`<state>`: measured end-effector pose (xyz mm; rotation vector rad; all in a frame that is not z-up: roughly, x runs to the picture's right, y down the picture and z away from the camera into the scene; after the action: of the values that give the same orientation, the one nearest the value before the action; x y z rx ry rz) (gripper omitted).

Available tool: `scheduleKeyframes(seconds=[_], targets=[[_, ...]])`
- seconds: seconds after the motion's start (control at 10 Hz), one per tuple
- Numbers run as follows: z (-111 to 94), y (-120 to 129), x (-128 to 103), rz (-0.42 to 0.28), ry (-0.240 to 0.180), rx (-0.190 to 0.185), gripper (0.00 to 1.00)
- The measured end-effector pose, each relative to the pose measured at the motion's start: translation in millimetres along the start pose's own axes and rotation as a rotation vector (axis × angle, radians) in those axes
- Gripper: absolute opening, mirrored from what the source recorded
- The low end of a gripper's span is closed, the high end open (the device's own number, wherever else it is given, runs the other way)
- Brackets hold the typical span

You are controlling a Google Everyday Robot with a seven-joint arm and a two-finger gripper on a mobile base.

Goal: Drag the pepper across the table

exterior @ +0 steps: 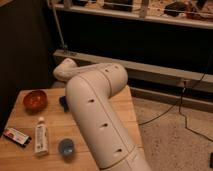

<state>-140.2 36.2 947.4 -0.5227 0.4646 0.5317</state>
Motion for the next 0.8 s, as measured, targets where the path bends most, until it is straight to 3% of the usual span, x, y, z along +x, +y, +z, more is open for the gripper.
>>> scheduleKeyframes(seconds=[0.8], targets=[[-0.4,-10.6,-30.9,0.012,0.002,0.005,0.0]])
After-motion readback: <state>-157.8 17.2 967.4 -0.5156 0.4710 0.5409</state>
